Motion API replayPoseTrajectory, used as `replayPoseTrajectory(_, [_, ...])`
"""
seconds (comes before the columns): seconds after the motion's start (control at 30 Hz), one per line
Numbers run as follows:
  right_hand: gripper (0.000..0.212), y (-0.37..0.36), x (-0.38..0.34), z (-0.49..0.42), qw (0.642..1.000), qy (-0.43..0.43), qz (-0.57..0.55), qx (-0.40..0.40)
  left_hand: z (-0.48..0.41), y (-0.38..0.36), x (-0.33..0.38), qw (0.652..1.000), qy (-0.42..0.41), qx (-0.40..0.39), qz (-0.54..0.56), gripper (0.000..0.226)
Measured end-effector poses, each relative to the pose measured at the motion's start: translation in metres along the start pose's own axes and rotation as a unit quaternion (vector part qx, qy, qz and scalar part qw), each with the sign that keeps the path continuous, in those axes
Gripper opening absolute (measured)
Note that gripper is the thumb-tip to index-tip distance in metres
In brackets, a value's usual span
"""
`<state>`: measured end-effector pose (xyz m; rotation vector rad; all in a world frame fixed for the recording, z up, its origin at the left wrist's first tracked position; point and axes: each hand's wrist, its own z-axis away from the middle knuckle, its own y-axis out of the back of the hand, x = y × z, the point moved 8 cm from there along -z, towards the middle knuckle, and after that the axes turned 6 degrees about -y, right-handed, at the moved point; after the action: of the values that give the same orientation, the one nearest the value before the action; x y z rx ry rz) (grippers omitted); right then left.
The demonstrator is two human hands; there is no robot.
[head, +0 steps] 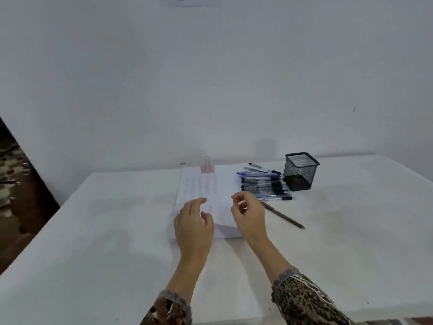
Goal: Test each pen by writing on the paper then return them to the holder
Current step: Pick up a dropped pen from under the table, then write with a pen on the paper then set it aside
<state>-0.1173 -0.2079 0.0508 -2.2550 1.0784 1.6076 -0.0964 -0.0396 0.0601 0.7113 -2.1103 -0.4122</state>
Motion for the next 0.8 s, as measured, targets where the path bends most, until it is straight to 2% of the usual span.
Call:
replayPoseTrajectory(0.07, [0.023,-0.016,0.006,-0.011,0.999,-0.019,0.018,-0.018,-0.009,-0.003,-0.018,0.997,0.027,-0.028,-0.064,0.028])
replayPoseTrajectory(0.17, [0.022,-0.035,0.017,-0.021,0.997,-0.045,0.045,-0.048,-0.018,-0.014,-0.047,0.978,0.089,-0.118,-0.146,0.03])
replayPoseTrajectory(0.3, [0.022,-0.045,0.032,-0.026,0.993,-0.071,0.068,-0.064,-0.029,-0.026,-0.078,0.951,0.145,-0.209,-0.175,0.031])
replayPoseTrajectory(0.43, [0.026,-0.046,0.043,-0.03,0.99,-0.088,0.071,-0.079,-0.048,-0.042,-0.095,0.948,0.118,-0.247,-0.162,0.033])
replayPoseTrajectory(0.5, [0.032,-0.042,0.045,-0.033,0.988,-0.098,0.074,-0.091,-0.057,-0.048,-0.097,0.954,0.08,-0.243,-0.159,0.033])
replayPoseTrajectory(0.57, [0.028,-0.028,0.048,-0.04,0.985,-0.107,0.112,-0.081,-0.059,-0.052,-0.1,0.961,0.044,-0.234,-0.139,0.036])
replayPoseTrajectory(0.63, [0.016,-0.005,0.058,-0.05,0.962,-0.125,0.233,-0.061,-0.057,-0.055,-0.102,0.966,0.025,-0.235,-0.104,0.039])
replayPoseTrajectory(0.7, [0.017,0.022,0.074,-0.057,0.908,-0.171,0.378,-0.062,-0.054,-0.056,-0.105,0.968,0.02,-0.237,-0.079,0.042])
replayPoseTrajectory(0.77, [0.022,0.043,0.086,-0.055,0.856,-0.218,0.459,-0.09,-0.051,-0.055,-0.105,0.969,0.013,-0.237,-0.072,0.058])
replayPoseTrajectory(0.8, [0.023,0.049,0.091,-0.054,0.845,-0.236,0.467,-0.109,-0.051,-0.055,-0.106,0.97,0.007,-0.234,-0.067,0.069])
